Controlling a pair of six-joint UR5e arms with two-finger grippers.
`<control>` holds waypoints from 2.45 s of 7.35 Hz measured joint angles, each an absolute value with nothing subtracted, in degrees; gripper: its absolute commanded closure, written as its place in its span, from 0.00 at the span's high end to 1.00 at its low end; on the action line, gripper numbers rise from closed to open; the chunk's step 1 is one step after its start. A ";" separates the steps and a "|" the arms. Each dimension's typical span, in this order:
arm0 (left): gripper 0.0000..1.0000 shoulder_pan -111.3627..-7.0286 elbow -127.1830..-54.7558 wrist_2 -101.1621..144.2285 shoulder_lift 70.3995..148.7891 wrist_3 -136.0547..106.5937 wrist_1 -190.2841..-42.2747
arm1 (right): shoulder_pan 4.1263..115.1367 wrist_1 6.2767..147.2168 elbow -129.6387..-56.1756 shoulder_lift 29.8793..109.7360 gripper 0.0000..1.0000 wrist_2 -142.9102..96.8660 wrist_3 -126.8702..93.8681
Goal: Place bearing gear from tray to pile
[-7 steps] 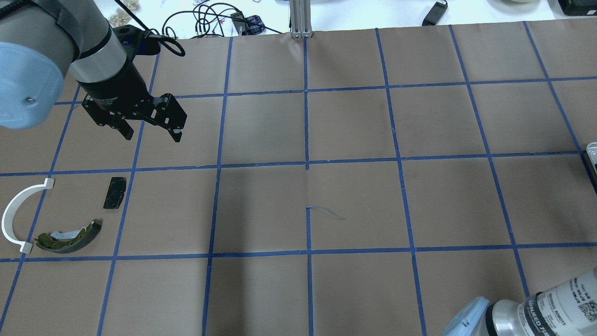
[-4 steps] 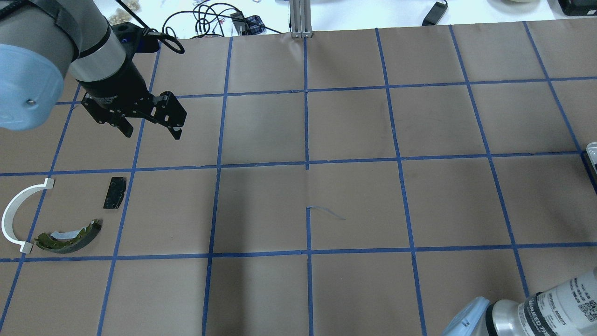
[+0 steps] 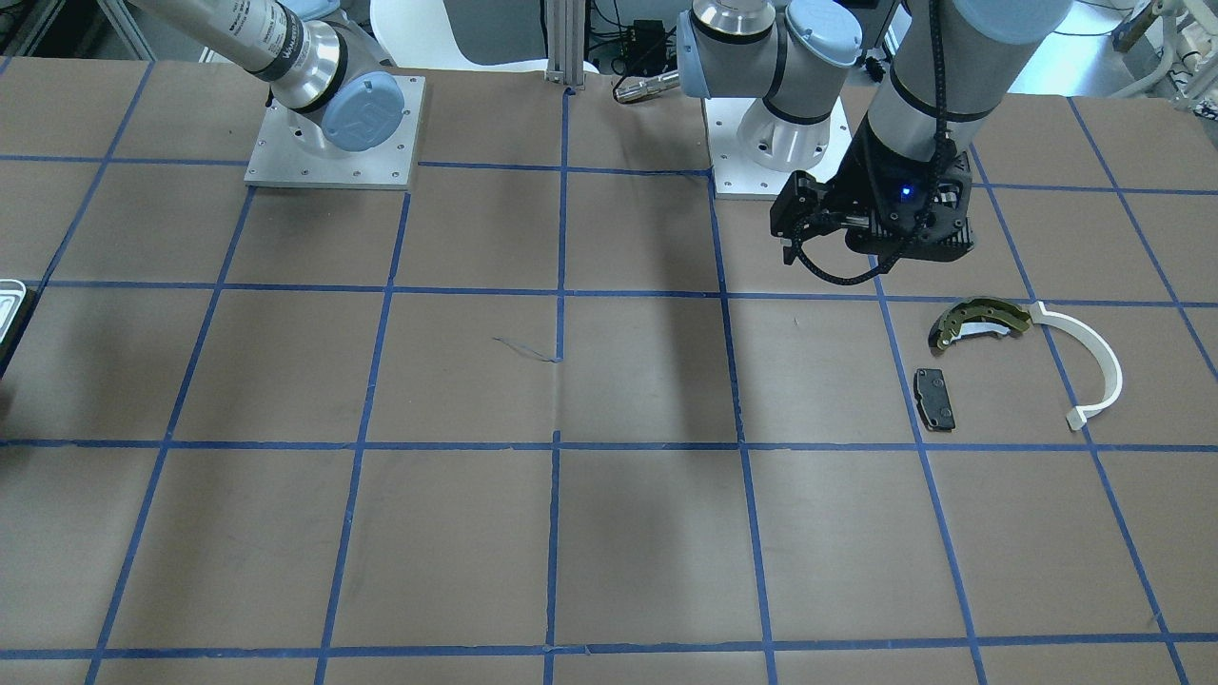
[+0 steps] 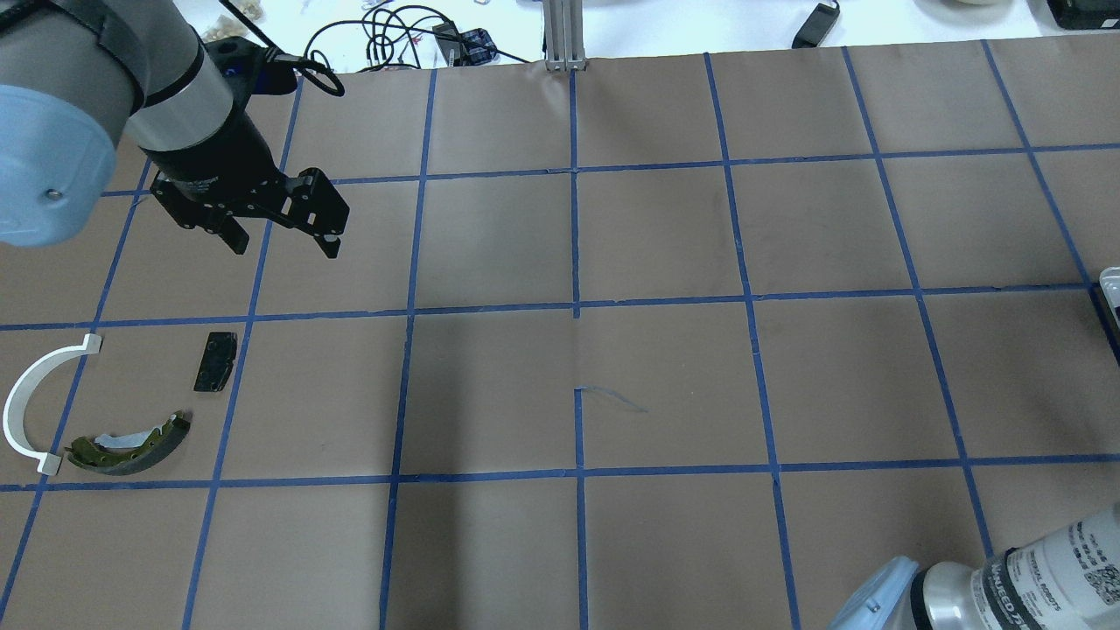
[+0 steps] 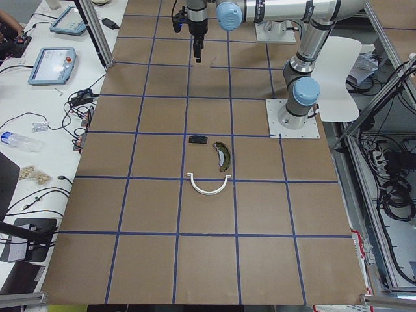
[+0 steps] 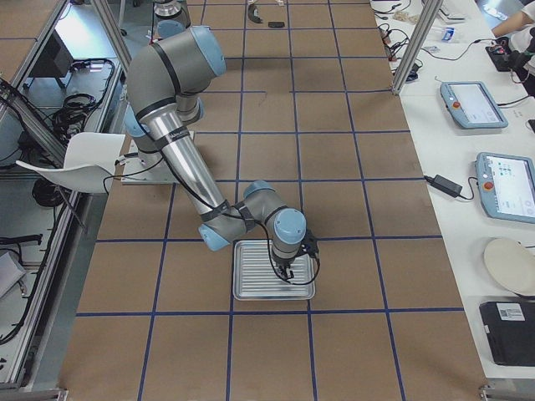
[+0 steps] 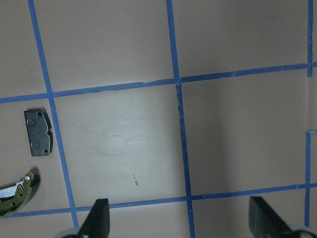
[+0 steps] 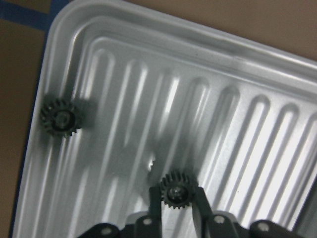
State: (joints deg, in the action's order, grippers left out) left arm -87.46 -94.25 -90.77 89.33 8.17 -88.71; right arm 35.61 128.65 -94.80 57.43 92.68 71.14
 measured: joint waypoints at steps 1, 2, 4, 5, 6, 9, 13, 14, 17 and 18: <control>1.00 -87.44 -94.29 -90.73 89.35 8.17 -88.71 | 36.24 127.70 -95.13 58.98 0.00 92.65 70.21; 1.00 -87.44 -94.38 -90.73 89.37 8.19 -88.74 | 38.01 125.67 -95.84 61.47 0.00 92.60 67.75; 1.00 -87.45 -94.41 -90.76 89.39 8.21 -88.71 | 46.54 120.43 -97.77 68.53 0.00 92.60 58.95; 1.00 -87.45 -94.41 -90.73 89.39 8.22 -88.69 | 51.74 118.23 -98.97 71.58 0.00 92.36 53.04; 1.00 -87.45 -94.41 -90.71 89.39 8.20 -88.70 | 57.88 116.86 -100.13 73.40 0.00 92.11 45.85; 1.00 -87.46 -94.47 -90.74 89.39 8.25 -88.77 | 79.54 116.53 -101.18 74.32 0.00 91.75 19.61; 1.00 -87.46 -94.48 -90.78 89.44 8.26 -88.77 | 105.74 119.82 -101.14 69.94 0.00 91.84 -8.67; 1.00 -87.45 -94.48 -90.79 89.44 8.26 -88.77 | 111.14 122.19 -100.96 67.67 0.00 91.84 -10.79; 1.00 -87.40 -94.48 -90.73 89.51 8.26 -88.71 | 117.95 126.66 -101.06 63.15 1.00 91.79 -14.65; 1.00 -87.38 -94.43 -90.71 89.59 8.28 -88.70 | 118.26 126.96 -100.94 63.06 1.00 91.73 -14.64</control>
